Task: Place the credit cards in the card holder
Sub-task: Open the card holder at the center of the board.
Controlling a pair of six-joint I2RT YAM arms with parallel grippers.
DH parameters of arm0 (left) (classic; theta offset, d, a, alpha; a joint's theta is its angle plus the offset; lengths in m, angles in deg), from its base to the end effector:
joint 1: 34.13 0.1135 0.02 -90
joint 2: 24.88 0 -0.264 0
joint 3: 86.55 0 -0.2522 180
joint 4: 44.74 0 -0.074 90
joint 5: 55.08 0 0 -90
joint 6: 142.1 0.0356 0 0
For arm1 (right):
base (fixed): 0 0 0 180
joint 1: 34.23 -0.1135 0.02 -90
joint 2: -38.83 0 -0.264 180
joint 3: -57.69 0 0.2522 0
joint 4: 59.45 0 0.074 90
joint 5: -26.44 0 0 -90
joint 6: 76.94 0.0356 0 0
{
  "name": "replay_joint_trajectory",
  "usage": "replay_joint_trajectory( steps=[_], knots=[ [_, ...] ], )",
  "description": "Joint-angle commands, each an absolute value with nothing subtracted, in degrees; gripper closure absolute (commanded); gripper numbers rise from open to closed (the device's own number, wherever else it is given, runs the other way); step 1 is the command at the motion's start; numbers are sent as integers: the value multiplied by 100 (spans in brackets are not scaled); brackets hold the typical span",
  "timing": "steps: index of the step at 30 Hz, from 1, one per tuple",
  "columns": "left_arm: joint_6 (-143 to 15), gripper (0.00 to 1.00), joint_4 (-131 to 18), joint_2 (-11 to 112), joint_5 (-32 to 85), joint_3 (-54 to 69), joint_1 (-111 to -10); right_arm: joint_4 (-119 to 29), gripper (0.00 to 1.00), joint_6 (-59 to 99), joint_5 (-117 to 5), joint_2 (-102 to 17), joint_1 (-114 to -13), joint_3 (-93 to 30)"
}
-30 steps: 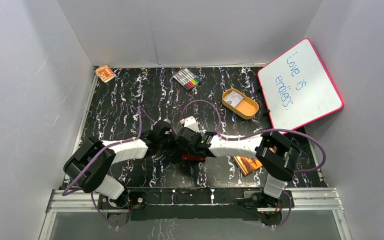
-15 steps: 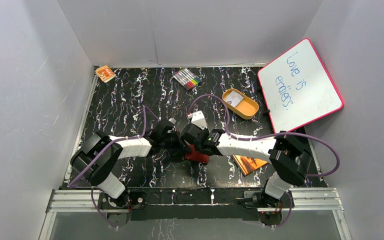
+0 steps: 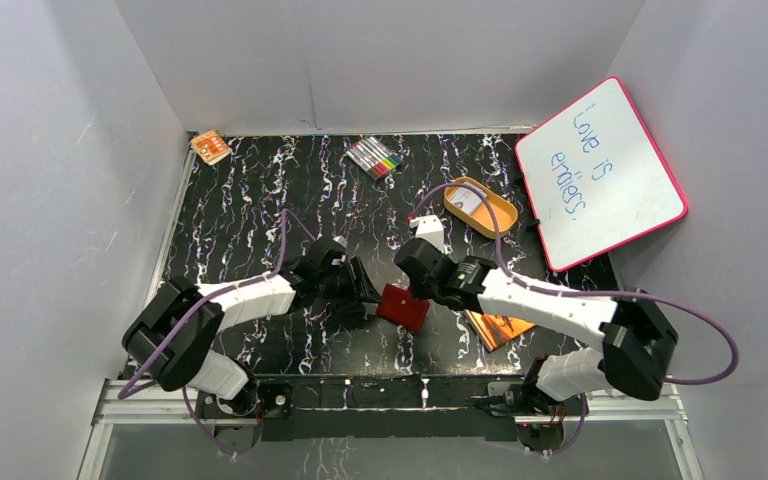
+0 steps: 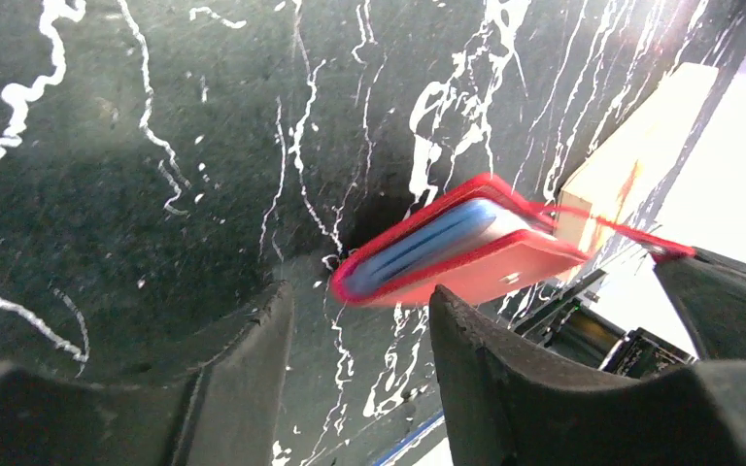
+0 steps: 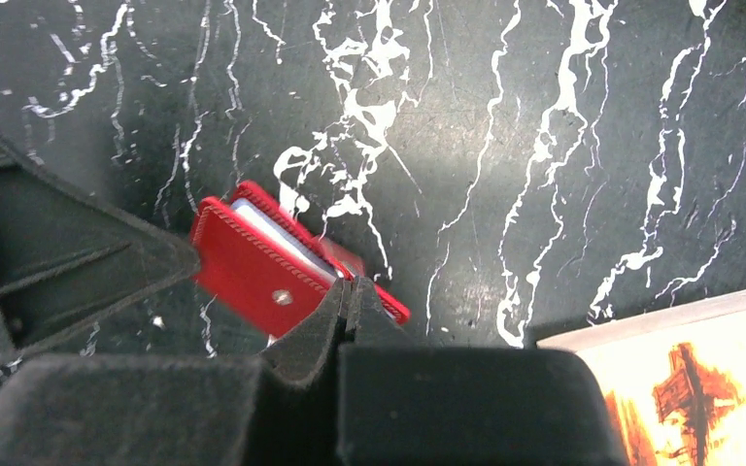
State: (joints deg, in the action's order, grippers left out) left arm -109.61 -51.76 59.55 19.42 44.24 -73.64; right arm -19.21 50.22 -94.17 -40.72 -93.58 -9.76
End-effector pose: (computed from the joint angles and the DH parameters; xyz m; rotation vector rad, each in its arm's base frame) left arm 0.2104 -0.1859 0.1580 -0.2491 2.5621 -1.0838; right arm 0.1597 0.2339 0.2374 -0.2336 2.3146 0.1673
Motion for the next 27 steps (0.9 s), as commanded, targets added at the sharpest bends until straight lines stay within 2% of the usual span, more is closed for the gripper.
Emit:
replay_joint_trajectory(
  steps=[1, 4, 9, 21, 27],
  knots=[
    [-10814, 42, -5812, 5427, 2012, 4263, -7377, -1855, 100, 5198, -9007, -3488, -9338, -796],
    [-10766, 31, -5936, 5073, 2028, 4246, -7375, -2122, 100, 5201, -8567, -3149, -9346, -583],
    [-10784, 24, -5973, 4412, 2162, 4403, -7377, -2393, 100, 5344, -8030, -2705, -9372, -448],
    [-11108, 21, -5954, 2840, 2738, 5274, -7377, -3121, 100, 5689, -7224, -2047, -9434, -154],
    [-11159, 22, -6014, 2686, 2708, 5558, -7377, -2613, 100, 6235, -8349, -1777, -9444, 124]
  ],
)
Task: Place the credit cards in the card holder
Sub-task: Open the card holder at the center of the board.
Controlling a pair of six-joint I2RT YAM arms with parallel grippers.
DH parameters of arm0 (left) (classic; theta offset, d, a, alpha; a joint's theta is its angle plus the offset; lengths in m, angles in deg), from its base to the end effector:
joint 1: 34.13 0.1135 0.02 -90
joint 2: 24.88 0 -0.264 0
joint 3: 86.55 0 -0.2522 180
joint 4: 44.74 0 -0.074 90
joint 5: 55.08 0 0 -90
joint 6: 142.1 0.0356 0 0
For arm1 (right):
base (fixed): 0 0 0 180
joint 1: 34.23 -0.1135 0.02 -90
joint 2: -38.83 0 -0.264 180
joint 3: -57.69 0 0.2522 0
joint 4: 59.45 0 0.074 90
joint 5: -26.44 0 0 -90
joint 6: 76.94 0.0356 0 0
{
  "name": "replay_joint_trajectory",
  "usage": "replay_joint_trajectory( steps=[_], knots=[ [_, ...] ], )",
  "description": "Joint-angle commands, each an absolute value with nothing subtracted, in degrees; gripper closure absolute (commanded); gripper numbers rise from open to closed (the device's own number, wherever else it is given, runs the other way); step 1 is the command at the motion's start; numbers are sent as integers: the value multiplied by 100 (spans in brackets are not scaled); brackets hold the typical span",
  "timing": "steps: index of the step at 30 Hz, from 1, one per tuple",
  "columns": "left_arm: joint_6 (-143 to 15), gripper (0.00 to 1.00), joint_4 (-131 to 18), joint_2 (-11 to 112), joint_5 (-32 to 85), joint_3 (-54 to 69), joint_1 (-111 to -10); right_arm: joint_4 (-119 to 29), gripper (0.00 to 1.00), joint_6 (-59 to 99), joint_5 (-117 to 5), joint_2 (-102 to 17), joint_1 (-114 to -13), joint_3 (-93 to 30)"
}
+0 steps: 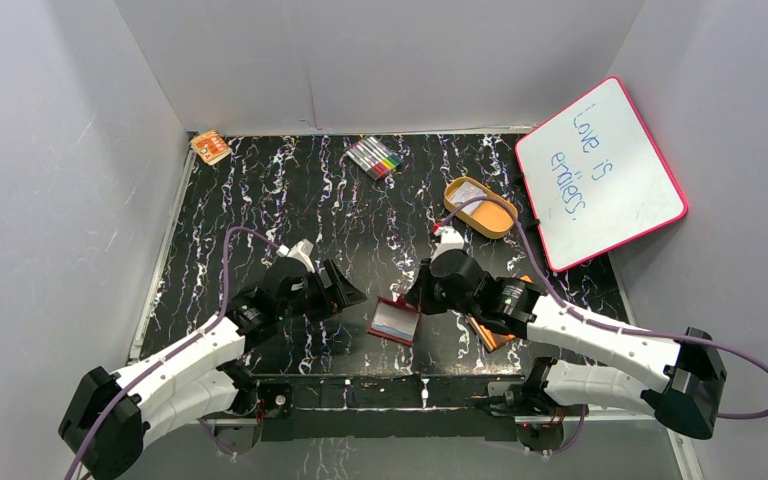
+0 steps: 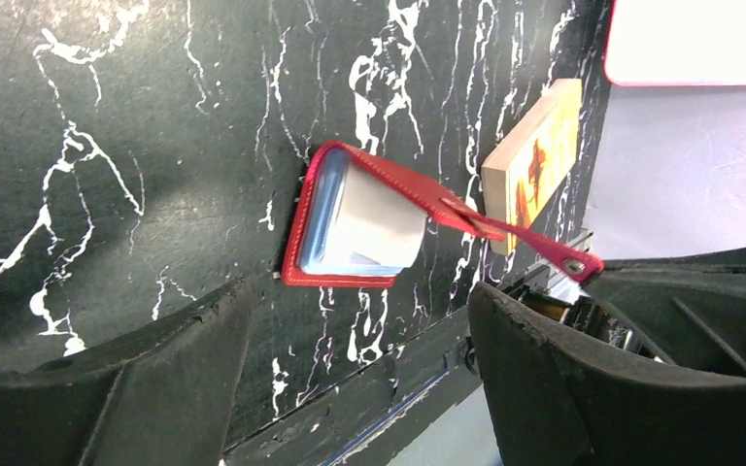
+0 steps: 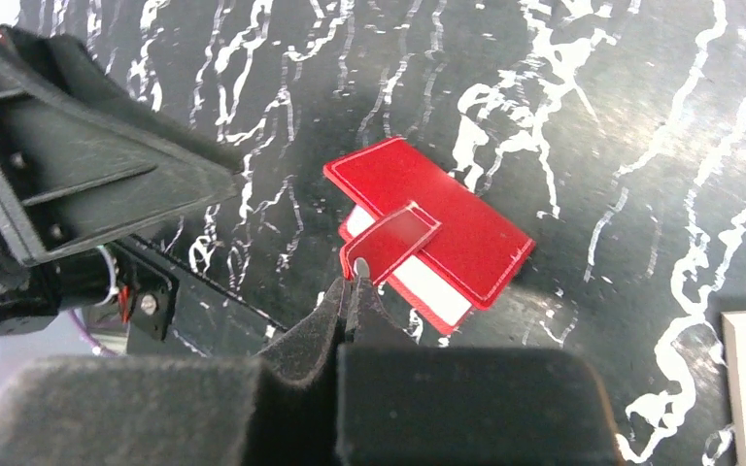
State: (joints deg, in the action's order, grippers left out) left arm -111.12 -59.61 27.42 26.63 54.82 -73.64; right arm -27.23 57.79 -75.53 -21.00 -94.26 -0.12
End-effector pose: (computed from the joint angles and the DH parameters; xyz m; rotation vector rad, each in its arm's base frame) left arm 0.1507 -0.1309 0.2106 -0.2911 2.2760 -1.1410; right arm 0.1210 0.1950 0.2716 -0.1774 2.2662 0.8058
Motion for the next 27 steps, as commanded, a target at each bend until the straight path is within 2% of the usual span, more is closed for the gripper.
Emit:
replay_joint_trajectory(
  steps=[1, 7, 11, 20, 27],
  knots=[
    [-11158, 23, -6010, 2728, 2671, 5560, -7377, -2507, 100, 6345, -8581, -1729, -9451, 193],
    [-11140, 24, -6033, 2806, 2643, 5625, -7377, -1735, 100, 7363, -9754, -1549, -9452, 563],
    [-11135, 25, -6031, 2811, 2642, 5667, -7377, -1570, 100, 7613, -10033, -1406, -9446, 655],
    [-10926, 25, -5705, 3459, 2291, 5467, -7386, -1462, 100, 7067, -10754, -2023, -9299, 274],
    [-10928, 25, -5709, 3436, 2253, 5521, -7395, -1526, 100, 6517, -10454, -2579, -8601, 335]
  ],
)
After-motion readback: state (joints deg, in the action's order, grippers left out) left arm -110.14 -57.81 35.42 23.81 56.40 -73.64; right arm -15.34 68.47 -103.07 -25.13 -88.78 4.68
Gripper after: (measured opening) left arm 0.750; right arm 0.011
